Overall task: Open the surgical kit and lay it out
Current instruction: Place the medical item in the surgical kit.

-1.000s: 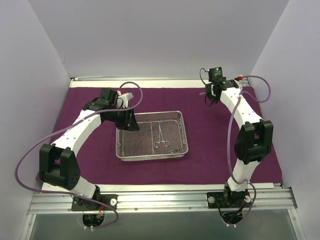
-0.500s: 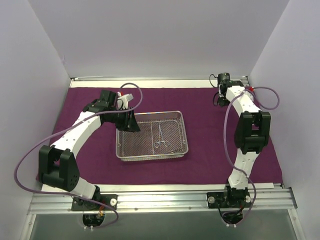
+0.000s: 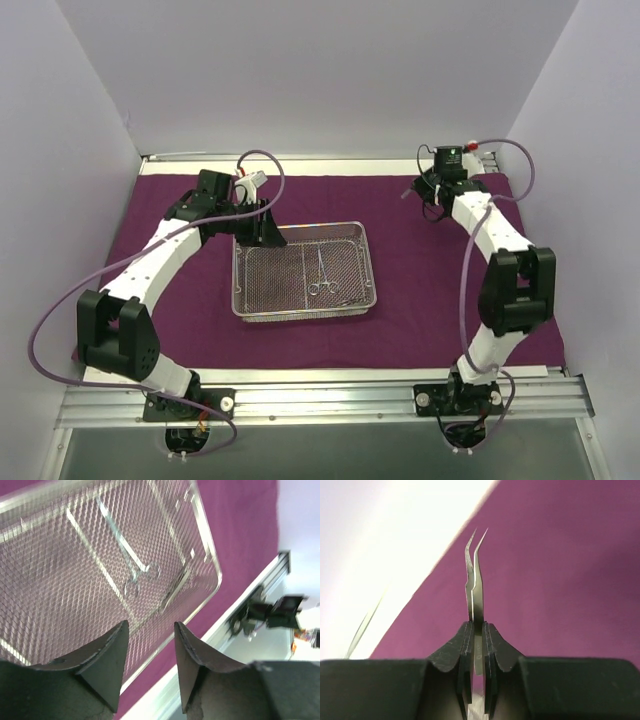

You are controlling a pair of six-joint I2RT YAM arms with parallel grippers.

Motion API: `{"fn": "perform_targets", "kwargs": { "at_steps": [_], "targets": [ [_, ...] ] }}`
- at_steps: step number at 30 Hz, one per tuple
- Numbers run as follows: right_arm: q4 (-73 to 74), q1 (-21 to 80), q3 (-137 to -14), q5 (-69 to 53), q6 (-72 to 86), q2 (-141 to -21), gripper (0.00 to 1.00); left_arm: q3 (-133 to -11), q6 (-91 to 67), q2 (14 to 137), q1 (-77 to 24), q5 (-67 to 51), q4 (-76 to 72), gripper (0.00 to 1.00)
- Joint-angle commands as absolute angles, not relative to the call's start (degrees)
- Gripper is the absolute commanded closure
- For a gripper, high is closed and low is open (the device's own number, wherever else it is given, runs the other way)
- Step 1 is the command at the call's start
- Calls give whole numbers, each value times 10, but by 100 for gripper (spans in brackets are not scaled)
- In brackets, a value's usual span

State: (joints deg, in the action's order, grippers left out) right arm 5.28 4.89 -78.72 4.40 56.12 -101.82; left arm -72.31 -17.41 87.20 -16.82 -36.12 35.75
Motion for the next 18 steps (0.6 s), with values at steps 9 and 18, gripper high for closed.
{"fn": "perform_targets", "kwargs": {
  "at_steps": [9, 18],
  "targets": [
    [-40, 202, -712, -192, 402, -823, 100, -790, -198, 842, -238, -265, 179, 45],
    [-3, 283, -745, -96, 465, -807, 100, -831, -185, 878, -298, -203, 120, 44]
  ]
}}
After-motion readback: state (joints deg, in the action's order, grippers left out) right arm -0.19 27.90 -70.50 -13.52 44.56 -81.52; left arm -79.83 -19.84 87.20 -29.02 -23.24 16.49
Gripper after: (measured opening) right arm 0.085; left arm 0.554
